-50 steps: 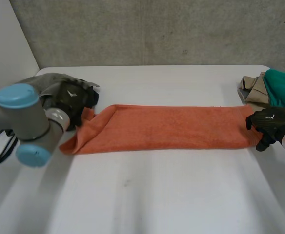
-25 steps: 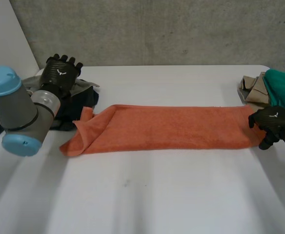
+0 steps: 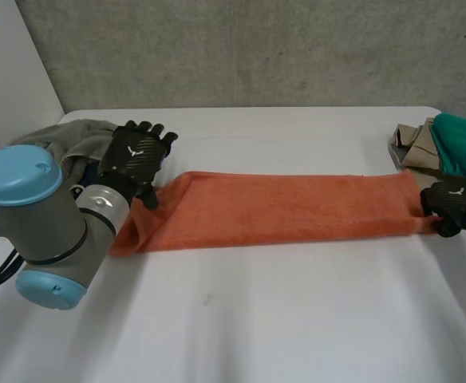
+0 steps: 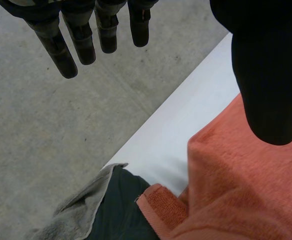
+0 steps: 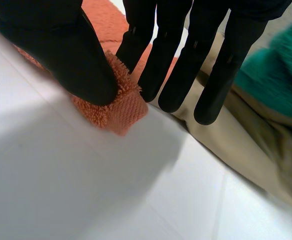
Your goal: Fold the laundry.
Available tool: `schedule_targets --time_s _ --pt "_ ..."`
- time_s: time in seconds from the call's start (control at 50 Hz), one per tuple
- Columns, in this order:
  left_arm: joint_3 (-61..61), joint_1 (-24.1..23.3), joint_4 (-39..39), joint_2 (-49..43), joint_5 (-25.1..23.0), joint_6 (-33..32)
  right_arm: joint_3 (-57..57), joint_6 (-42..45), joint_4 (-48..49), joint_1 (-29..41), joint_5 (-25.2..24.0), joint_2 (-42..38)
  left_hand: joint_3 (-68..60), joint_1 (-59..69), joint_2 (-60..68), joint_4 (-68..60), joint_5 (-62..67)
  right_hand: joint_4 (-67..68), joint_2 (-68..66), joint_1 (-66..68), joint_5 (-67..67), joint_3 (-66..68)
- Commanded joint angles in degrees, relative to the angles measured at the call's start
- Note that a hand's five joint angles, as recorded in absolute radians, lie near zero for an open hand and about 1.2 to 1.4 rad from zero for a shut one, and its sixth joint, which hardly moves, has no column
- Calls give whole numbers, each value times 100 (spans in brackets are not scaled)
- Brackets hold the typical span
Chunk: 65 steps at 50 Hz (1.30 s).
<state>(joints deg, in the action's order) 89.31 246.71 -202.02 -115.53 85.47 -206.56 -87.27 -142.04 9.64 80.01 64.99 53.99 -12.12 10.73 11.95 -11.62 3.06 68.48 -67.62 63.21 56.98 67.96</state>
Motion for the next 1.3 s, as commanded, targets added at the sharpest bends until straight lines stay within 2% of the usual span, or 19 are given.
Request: schedule_targets --time_s 0.02,0.16,0.28,0.36,0.38,0.48,0.54,0.64,0.78,0.82,0.88,0.9,0.94,1.04,1.08,1.14,1.2,1.22,1.3 --pt "227 105 22 338 207 45 -247 360 -225 -819 57 489 212 -73 -195 162 -306 1152 -1238 1679 1302 1204" --pt "587 307 31 742 49 142 -1 2109 -814 -1497 654 595 212 -73 -195 162 -306 1152 -1238 1679 1302 1204" --pt "799 395 31 909 -48 247 350 1795 -762 -769 840 788 212 -73 -195 162 -306 1152 -1238 1679 1302 1204" --pt "878 457 40 980 -48 291 368 1495 -604 171 717 1271 212 -73 -195 162 -306 1152 -1238 1679 1302 1204" --pt "921 474 40 1023 -48 309 307 1477 -421 678 560 1437 212 -73 -195 162 -306 1152 -1238 1679 1302 1204" --pt "1097 553 40 1182 -39 353 43 1468 212 2034 -73 1615 212 -73 -195 162 -306 1152 -1238 1679 1302 1204" --pt "1203 580 40 1278 -39 370 52 1486 810 3044 -452 1273 212 -73 -195 162 -306 1152 -1238 1679 1302 1204" --pt "1370 606 13 1375 -39 371 332 1538 1417 4258 -417 518 212 -73 -195 162 -306 1152 -1238 1679 1302 1204" --pt "1537 694 5 1393 -39 388 1088 2030 944 5279 -58 -705 212 -73 -195 162 -306 1152 -1238 1679 1302 1204" --pt "1554 694 5 1384 -48 388 1246 2162 777 5341 188 -785 212 -73 -195 162 -306 1152 -1238 1679 1302 1204" --pt "1546 694 5 1384 -56 397 1449 2005 609 5350 926 -645 212 -73 -195 162 -306 -5558 5472 -5031 -5408 -5506" --pt "1520 677 5 1410 -65 397 1406 1717 635 5306 1206 -496 212 -73 -195 162 -306 -5848 5762 -5321 -5698 -5796" --pt "1467 668 5 1402 -65 397 1309 1382 705 5201 1297 -311 212 -73 -195 162 -306 -5848 5762 -5321 -5698 -5796" --pt "1203 484 5 1410 -74 476 695 56 680 4771 1121 620 212 -73 -195 162 -306 -5848 5762 -5321 -5698 -5796" --pt "1037 308 -4 1402 -83 590 343 -613 610 4384 1059 1112 212 -73 -195 162 -306 -5848 5762 -5321 -5698 -5796" --pt "765 -25 22 1358 -161 791 -52 -1402 478 3937 1068 1333 212 -73 -195 162 -306 -5848 5762 -5321 -5698 -5796" --pt "562 -368 31 1218 -328 898 -255 -1739 267 3654 1112 1369 212 -73 -195 162 -306 -5848 5762 -5321 -5698 -5796" --pt "405 -630 31 1026 -485 933 -378 -1748 92 3479 1164 1369 212 -73 -195 162 -306 -5848 5762 -5321 -5698 -5796" --pt "-97 -1151 119 384 -803 960 -598 -1530 -234 3057 1226 1176 212 -73 -195 162 -306 -5848 5762 -5321 -5698 -5796"
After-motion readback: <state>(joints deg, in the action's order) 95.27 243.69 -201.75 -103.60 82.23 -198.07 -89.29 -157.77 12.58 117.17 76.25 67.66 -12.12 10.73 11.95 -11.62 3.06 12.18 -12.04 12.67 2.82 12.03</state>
